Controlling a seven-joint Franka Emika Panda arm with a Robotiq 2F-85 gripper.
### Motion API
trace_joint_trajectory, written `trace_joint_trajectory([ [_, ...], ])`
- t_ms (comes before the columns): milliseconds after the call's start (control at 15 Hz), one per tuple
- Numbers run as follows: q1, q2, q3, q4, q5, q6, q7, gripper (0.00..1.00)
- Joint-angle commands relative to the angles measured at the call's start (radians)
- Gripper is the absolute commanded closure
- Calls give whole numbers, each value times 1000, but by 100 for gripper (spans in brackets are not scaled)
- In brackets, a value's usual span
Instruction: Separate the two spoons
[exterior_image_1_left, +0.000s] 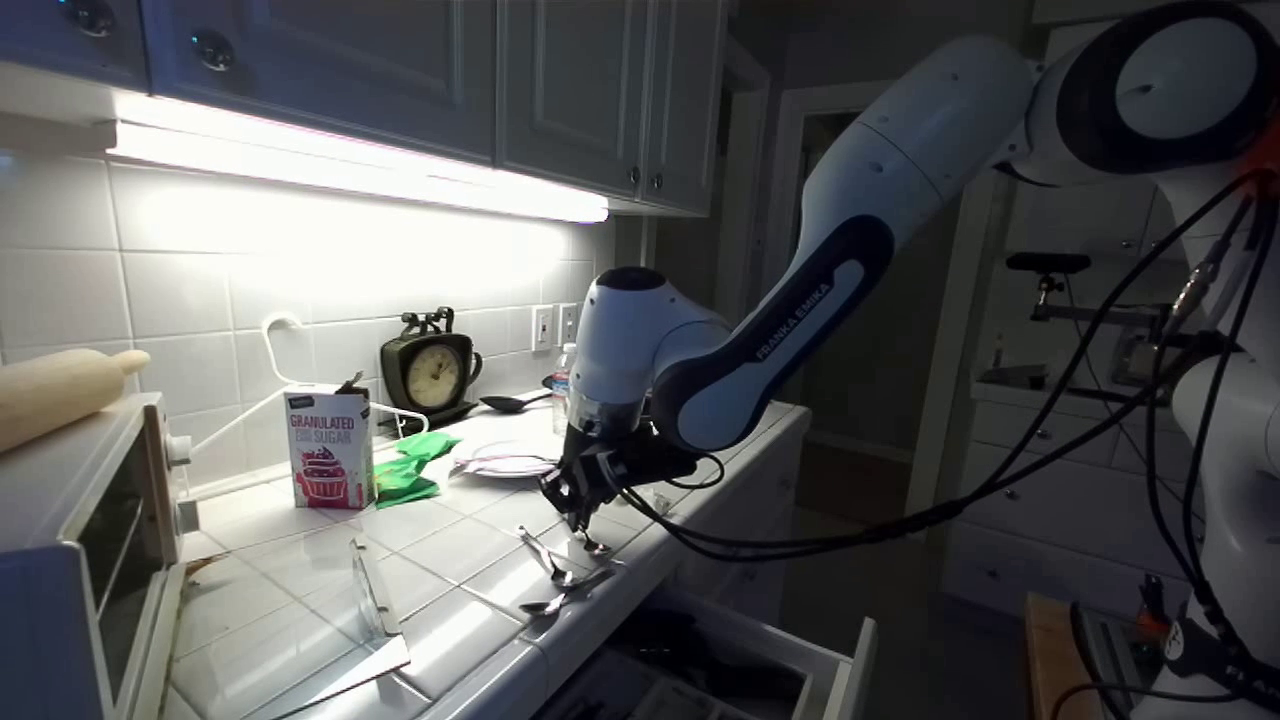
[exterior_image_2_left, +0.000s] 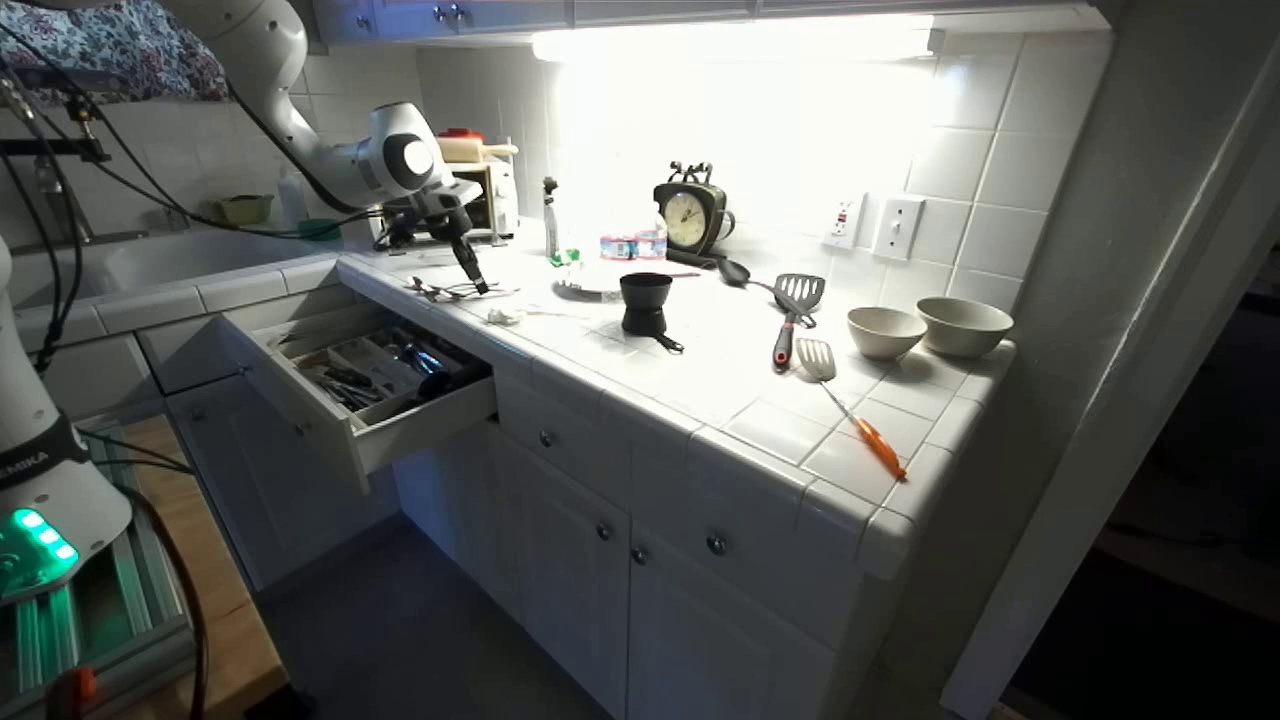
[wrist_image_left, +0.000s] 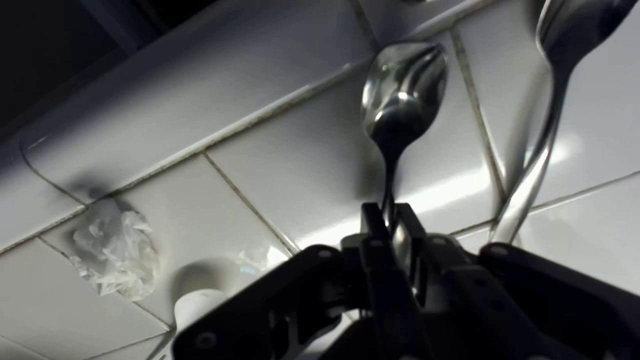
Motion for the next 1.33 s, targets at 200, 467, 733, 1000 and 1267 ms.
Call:
trace_joint_trajectory([
  [200, -4, -16, -4, -24, -23, 15, 7, 53],
  [467, -27, -52, 20, -38, 15, 6, -18, 25],
  [733, -100, -121, 100, -43, 141, -113, -125, 1],
  [1000, -183, -197, 182, -27, 321, -286, -313, 0],
  [1267, -220, -248, 203, -10, 402, -412, -440, 0],
])
